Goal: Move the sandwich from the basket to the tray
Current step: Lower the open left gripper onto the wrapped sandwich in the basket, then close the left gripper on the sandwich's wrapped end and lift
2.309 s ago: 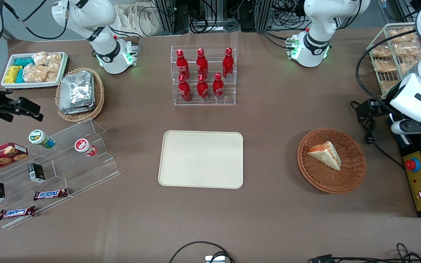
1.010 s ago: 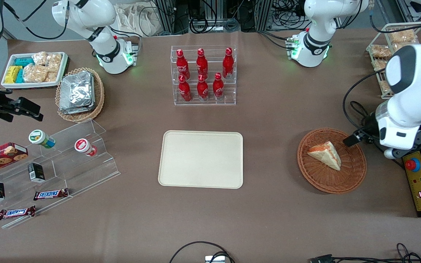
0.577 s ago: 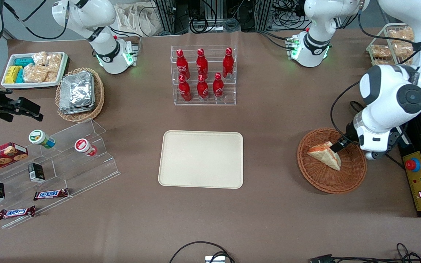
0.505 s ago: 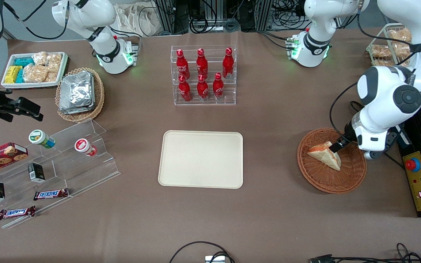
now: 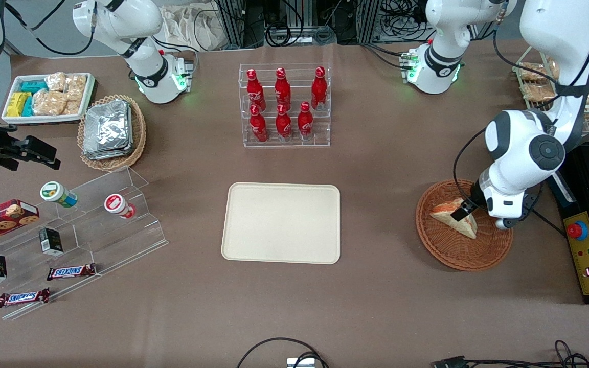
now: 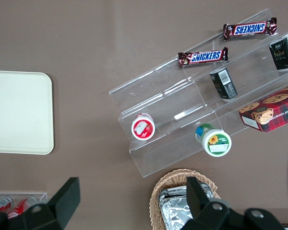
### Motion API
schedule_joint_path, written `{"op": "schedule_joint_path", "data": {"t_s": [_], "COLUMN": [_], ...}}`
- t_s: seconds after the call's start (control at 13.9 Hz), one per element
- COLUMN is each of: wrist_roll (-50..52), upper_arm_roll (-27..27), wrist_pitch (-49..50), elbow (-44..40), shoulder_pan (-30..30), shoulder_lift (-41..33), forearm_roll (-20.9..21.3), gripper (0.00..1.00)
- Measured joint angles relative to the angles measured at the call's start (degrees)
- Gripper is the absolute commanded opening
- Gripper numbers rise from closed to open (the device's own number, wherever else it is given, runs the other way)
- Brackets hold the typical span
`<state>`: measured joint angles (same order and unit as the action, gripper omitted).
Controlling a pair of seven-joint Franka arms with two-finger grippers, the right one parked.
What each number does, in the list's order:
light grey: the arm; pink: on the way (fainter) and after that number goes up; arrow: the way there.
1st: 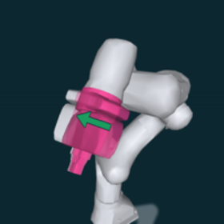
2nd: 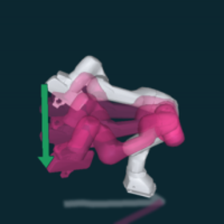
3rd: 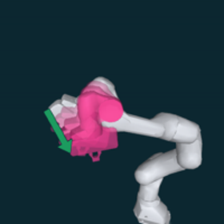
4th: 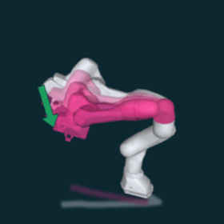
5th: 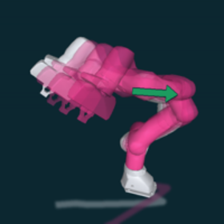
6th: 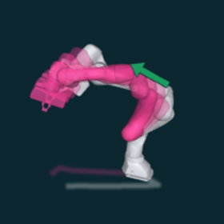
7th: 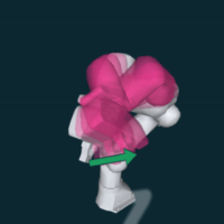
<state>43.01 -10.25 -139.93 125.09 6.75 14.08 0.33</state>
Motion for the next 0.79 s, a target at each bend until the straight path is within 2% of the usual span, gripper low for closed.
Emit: {"op": "schedule_joint_path", "data": {"t_s": [0.29,0.36,0.43,0.51,0.58,0.65,0.79], "wrist_roll": [0.5,0.6,0.8,1.2,1.7,1.9,2.1], "upper_arm_roll": [0.0,0.0,0.0,0.0,0.0,0.0,-0.1], "wrist_pitch": [-3.1,-3.5,-3.7,-3.9,-4.0,-4.1,-4.2], "elbow": [0.0,0.0,0.0,0.0,0.0,0.0,-0.1], "shoulder_pan": [0.0,0.0,0.0,0.0,0.0,0.0,-0.1], "shoulder_lift": [2.8,3.2,3.5,3.5,3.6,3.6,3.6], "forearm_roll": [0.0,0.0,-0.1,-0.1,-0.1,-0.1,-0.1], "gripper": [0.98,0.85,0.53,0.27,0.11,0.00,0.00]}}
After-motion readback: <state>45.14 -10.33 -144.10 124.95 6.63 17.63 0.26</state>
